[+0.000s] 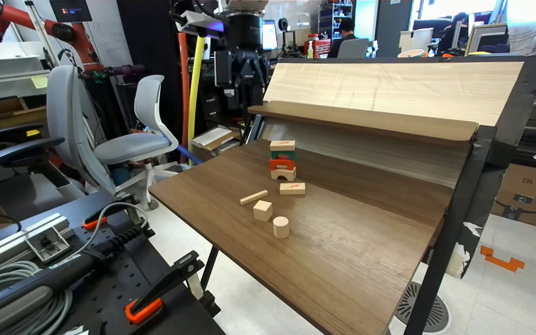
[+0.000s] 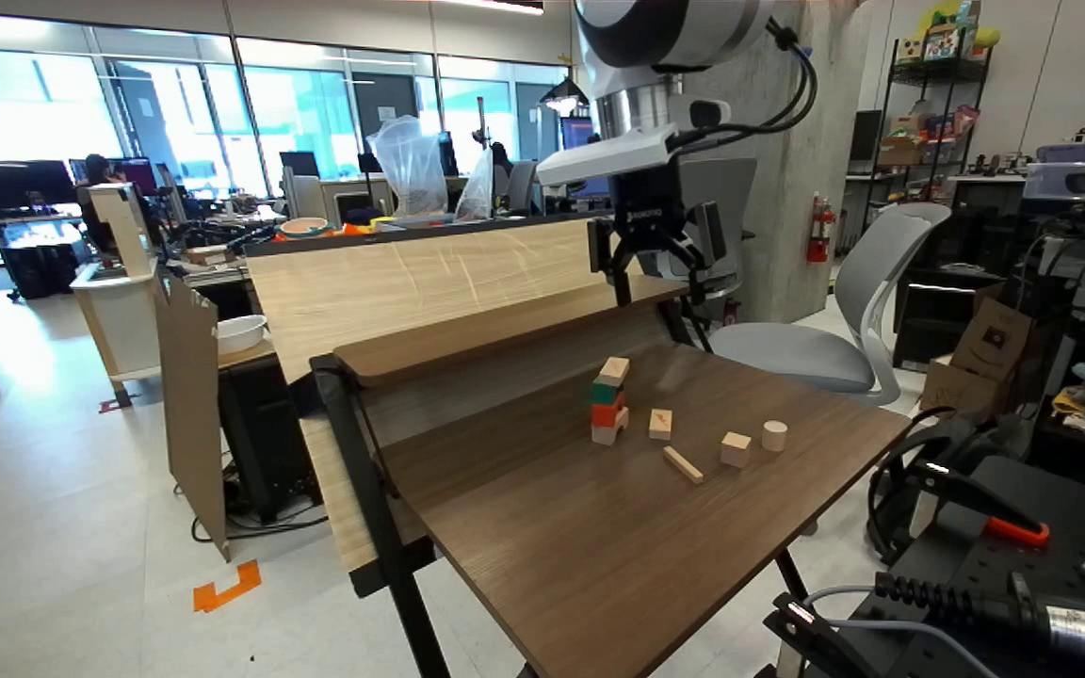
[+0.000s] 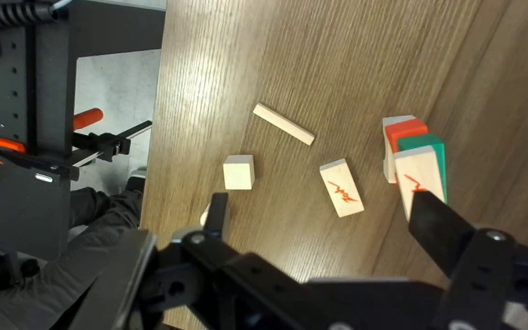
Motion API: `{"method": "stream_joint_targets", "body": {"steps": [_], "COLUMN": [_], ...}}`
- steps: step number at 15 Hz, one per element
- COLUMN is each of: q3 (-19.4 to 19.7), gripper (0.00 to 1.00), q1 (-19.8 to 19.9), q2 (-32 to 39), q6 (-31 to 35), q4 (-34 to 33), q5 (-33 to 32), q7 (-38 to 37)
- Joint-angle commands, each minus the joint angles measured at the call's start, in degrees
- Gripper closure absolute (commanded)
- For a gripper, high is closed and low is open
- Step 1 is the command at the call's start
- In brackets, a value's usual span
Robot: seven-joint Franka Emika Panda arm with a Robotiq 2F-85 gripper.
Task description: Pick up the rectangle block from the table and put it on top of the tower toy blocks
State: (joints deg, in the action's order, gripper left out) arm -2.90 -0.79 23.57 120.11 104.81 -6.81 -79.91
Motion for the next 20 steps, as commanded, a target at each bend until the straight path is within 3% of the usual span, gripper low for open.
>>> {"method": "stream_joint_targets", "body": {"steps": [1,11,16,20], "q3": [2.8,5.8,7.1,7.6], "gripper": [0.00,0.00,0.00,0.00], "q1": [-2.2,-3.3,-4.3,-4.4], "q2": [7.2,16.2,19.4,18.6], "q6": [-5.0,-3.5,2.3,9.8], "q4": [-9.9,-19.5,-22.7,-19.7], "q5": [1.4,0.6,-0.4,-0.1], "q7": [1.5,3.6,4.7,6.4]}}
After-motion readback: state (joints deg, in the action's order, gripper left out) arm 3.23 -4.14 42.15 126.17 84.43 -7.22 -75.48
